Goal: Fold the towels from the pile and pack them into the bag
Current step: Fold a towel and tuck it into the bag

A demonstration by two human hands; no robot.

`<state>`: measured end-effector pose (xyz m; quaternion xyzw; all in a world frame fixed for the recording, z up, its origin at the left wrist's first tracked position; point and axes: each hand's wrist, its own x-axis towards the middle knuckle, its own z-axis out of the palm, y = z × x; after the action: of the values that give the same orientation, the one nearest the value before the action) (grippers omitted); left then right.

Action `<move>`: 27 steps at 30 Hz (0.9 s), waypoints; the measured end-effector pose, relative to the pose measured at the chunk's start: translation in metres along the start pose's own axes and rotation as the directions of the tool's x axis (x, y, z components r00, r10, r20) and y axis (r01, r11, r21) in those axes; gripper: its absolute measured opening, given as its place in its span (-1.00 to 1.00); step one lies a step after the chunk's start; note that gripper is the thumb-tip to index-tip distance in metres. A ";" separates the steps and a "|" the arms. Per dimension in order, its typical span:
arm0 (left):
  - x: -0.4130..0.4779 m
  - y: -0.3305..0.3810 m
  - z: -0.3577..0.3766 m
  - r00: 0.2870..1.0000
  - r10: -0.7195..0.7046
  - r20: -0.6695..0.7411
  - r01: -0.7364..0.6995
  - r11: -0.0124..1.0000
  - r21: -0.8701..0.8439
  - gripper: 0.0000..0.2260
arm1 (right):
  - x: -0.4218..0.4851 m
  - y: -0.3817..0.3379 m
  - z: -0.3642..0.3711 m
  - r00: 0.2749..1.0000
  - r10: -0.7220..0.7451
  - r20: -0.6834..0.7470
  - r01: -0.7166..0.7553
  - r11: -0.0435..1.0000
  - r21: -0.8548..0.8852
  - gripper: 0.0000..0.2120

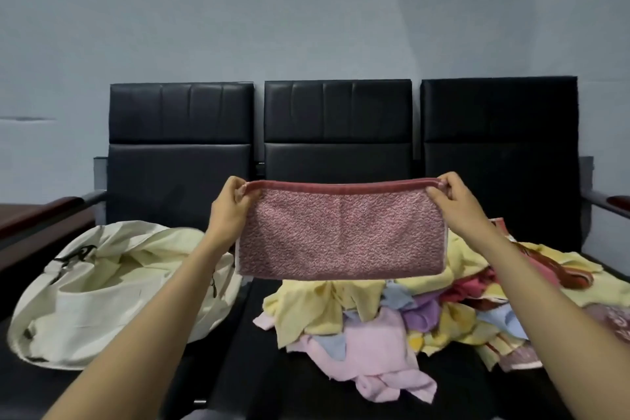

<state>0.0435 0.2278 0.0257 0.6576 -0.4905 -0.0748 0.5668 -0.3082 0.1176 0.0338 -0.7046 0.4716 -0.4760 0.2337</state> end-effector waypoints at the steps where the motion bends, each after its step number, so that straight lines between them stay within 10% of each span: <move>1: -0.002 0.000 0.005 1.000 0.002 -0.027 -0.002 1.000 0.024 -0.85 | -0.001 0.001 0.004 1.000 -0.001 -0.031 0.000 1.000 -0.023 -0.85; 6: -0.008 -0.014 0.022 0.996 -0.042 -0.077 0.042 0.999 -0.012 -0.62 | -0.004 0.019 0.021 0.997 -0.020 -0.070 0.012 0.992 -0.122 -0.87; 18: 0.006 -0.036 0.031 0.999 -0.040 -0.016 0.042 0.982 0.185 -0.83 | 0.011 0.058 0.063 0.948 0.280 0.154 -0.279 0.960 -0.030 -0.83; 27: -0.011 -0.114 0.066 0.926 -0.369 0.084 0.342 0.911 0.231 -0.67 | -0.004 0.096 0.104 0.968 0.231 0.100 -0.166 0.885 -0.435 -0.84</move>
<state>0.0587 0.1774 -0.0957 0.7866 -0.4022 -0.1652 0.4385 -0.2584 0.0654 -0.0881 -0.7198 0.6145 -0.2819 0.1575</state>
